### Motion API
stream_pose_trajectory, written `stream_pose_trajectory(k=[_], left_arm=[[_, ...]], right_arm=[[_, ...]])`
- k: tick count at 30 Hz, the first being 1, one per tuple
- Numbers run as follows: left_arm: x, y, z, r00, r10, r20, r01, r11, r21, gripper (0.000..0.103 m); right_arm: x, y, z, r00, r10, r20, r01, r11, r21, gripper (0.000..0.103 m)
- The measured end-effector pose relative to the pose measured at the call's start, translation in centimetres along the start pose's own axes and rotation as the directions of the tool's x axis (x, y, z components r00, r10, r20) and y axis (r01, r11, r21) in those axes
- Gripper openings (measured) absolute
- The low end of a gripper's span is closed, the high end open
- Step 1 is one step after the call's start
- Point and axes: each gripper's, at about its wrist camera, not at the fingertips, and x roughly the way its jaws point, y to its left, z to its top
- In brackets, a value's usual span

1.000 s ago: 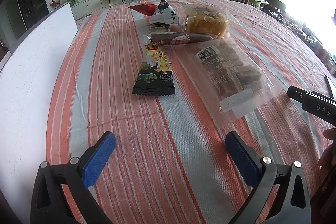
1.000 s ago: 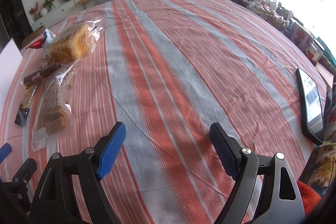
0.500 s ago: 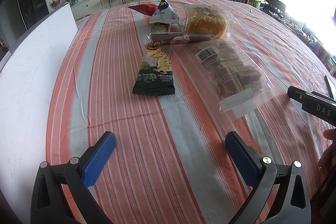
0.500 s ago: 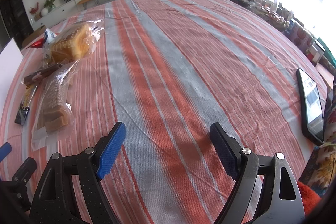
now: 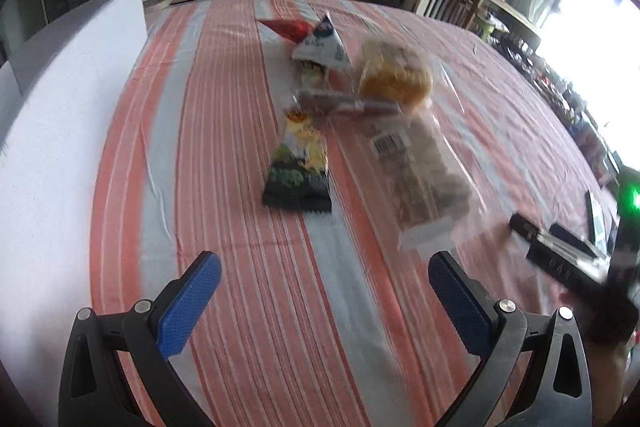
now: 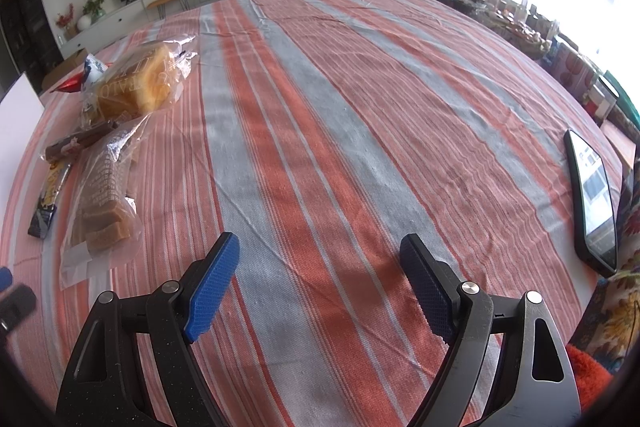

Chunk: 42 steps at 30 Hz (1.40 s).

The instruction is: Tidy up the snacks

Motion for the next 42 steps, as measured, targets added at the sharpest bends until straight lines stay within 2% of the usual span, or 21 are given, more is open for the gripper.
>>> stream_pose_trajectory(k=[2,4,8,9,11,13,14,15,19,22,26,28,30,31,33,36,38,42], left_arm=[[-0.1,0.3,1.9,0.999,0.04,0.008,-0.04,0.999,-0.011,0.102],[1.3,0.3,3.8,0.994,0.099,-0.04,-0.098,0.995,0.013,0.102],[4.9,-0.1,5.8,0.982,0.16,-0.096,-0.151,0.984,0.089,0.085],[5.8,-0.2,6.0,0.98,0.17,-0.104,-0.159,0.982,0.106,0.079],[6.9,-0.3,6.3,0.98,0.168,-0.106,-0.155,0.981,0.12,0.074],[7.5,-0.3,6.4,0.983,0.153,-0.102,-0.14,0.983,0.121,0.061],[7.6,-0.4,6.3,0.985,0.151,-0.086,-0.14,0.983,0.121,0.05],[7.4,-0.4,6.3,0.988,0.137,-0.073,-0.128,0.984,0.121,0.029],[5.7,-0.4,4.9,0.988,0.141,-0.064,-0.134,0.986,0.097,0.024],[3.3,-0.4,1.9,0.981,0.17,-0.096,-0.164,0.984,0.066,0.023],[0.0,-0.9,-2.6,0.98,0.145,-0.134,-0.136,0.988,0.076,0.026],[-0.9,-1.2,-3.9,0.98,0.142,-0.14,-0.13,0.987,0.091,0.042],[-1.2,-1.2,-4.1,0.981,0.157,-0.117,-0.146,0.985,0.095,0.076],[-1.2,-1.1,-3.9,0.982,0.165,-0.097,-0.156,0.983,0.094,0.08],[-0.7,-0.6,-2.9,0.984,0.166,-0.067,-0.161,0.985,0.068,0.081],[1.2,-0.1,-1.8,0.986,0.146,-0.081,-0.143,0.989,0.034,0.081],[2.7,0.2,-1.3,0.982,0.158,-0.101,-0.156,0.987,0.026,0.081],[3.2,0.2,-1.2,0.979,0.197,-0.058,-0.195,0.98,0.04,0.084]], right_arm=[[0.0,0.0,0.0,1.0,-0.001,0.0,0.001,1.0,0.0,0.085],[0.0,0.0,0.0,1.0,0.0,0.0,0.0,1.0,0.0,0.085],[0.0,0.0,0.0,1.0,0.0,0.001,0.0,1.0,-0.001,0.085],[0.0,0.0,0.0,1.0,0.0,0.001,0.0,1.0,-0.001,0.085],[0.0,0.0,0.0,1.0,0.0,0.001,0.0,1.0,-0.001,0.085],[0.0,0.0,0.0,1.0,-0.001,0.001,0.001,1.0,0.0,0.085],[0.0,0.0,0.0,1.0,-0.001,0.001,0.001,1.0,0.0,0.085],[0.0,0.0,0.0,1.0,0.0,0.002,0.0,1.0,0.0,0.085],[0.1,0.0,0.0,1.0,0.0,0.001,0.0,1.0,0.0,0.085],[0.1,0.0,0.0,1.0,0.0,0.002,0.0,1.0,0.0,0.086],[0.1,0.0,0.0,1.0,0.0,0.002,0.0,1.0,0.0,0.086],[0.0,0.0,0.1,1.0,-0.002,0.002,0.002,1.0,-0.001,0.086],[0.0,0.0,0.1,1.0,-0.003,0.002,0.003,1.0,0.0,0.086],[-0.1,0.1,0.1,1.0,-0.004,0.003,0.004,1.0,0.0,0.086],[0.0,0.1,0.1,1.0,-0.002,0.003,0.002,1.0,-0.001,0.086],[0.0,0.1,0.1,1.0,-0.003,0.003,0.003,1.0,-0.001,0.086],[0.0,0.1,0.1,1.0,-0.003,0.003,0.003,1.0,0.0,0.086],[0.0,0.1,0.1,1.0,-0.004,0.003,0.004,1.0,0.0,0.086]])
